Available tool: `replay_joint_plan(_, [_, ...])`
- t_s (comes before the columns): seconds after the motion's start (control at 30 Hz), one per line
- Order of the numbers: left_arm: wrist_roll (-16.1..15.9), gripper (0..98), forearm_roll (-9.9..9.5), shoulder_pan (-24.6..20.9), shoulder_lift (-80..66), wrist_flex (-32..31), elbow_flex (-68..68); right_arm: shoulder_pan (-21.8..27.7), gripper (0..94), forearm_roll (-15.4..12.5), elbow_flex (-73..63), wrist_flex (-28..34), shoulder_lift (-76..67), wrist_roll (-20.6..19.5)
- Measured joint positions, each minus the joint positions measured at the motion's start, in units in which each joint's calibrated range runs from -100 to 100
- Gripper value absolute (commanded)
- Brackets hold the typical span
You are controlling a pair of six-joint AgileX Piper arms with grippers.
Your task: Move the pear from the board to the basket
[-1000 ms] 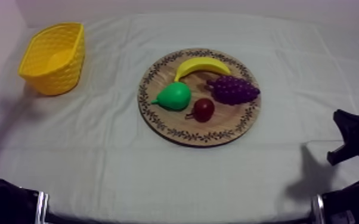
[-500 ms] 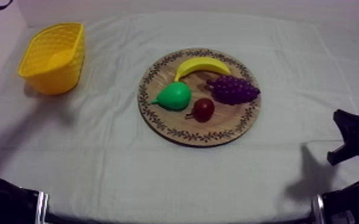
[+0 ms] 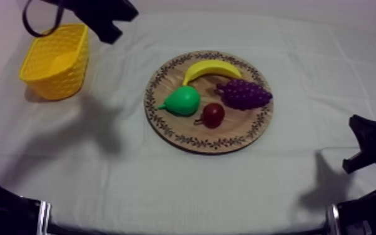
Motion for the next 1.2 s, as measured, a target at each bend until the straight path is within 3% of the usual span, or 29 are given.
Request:
replay_joint_plan(0.43, [-1.3, 1.9, -0.95, 3.6, 7.9, 0.3, -1.8, 0.0, 0.3, 0.0, 0.0, 0.0, 0.0, 0.0])
replay_joint_plan(0.53, [-1.7, 14.6, -0.95, 3.7, 8.6, -0.2, -2.2, 0.0, 0.3, 0.0, 0.0, 0.0, 0.0, 0.0])
replay_joint_plan(0.7, [-2.4, 51.6, -1.21, 3.6, 9.4, -1.5, -1.6, 0.0, 0.3, 0.0, 0.0, 0.0, 0.0, 0.0])
replay_joint_plan(0.83, [-3.2, 71.0, -1.65, 3.2, 10.0, -2.4, -0.5, 0.0, 0.3, 0.0, 0.0, 0.0, 0.0, 0.0])
replay_joint_plan(0.97, [-3.8, 82.0, -2.42, 3.0, 12.0, -2.5, -0.2, 0.0, 0.3, 0.0, 0.0, 0.0, 0.0, 0.0])
replay_joint_plan(1.2, [-4.4, 91.8, -2.42, 3.6, 19.2, -2.9, -1.1, 0.0, 0.3, 0.0, 0.0, 0.0, 0.0, 0.0])
